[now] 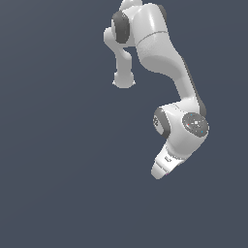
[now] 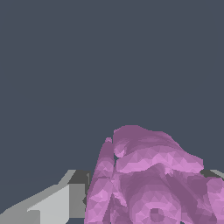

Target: Pick up the object and move it to a goal position.

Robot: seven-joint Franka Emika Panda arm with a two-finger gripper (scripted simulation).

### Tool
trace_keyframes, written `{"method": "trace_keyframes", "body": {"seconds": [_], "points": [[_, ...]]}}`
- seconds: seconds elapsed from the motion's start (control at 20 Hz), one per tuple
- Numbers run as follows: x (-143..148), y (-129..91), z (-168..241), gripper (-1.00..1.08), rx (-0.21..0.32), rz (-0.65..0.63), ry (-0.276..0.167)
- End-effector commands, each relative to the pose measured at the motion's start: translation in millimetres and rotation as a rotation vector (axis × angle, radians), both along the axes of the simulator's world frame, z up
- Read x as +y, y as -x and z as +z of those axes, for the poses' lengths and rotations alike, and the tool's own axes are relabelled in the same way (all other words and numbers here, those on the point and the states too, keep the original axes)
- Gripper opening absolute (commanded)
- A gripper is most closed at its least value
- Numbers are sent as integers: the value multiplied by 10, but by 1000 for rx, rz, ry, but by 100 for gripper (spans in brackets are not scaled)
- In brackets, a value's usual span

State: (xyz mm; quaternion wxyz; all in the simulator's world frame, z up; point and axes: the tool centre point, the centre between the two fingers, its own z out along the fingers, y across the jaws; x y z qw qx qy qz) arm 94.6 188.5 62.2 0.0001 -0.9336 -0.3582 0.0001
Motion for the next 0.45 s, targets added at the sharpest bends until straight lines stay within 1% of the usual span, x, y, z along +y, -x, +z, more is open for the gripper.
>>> {"method": "trace_keyframes", "body": {"seconds": [0.0, 0.4], "points": [[62, -39, 4, -100, 0, -1, 0], [136, -82, 4, -100, 0, 0, 0]]}}
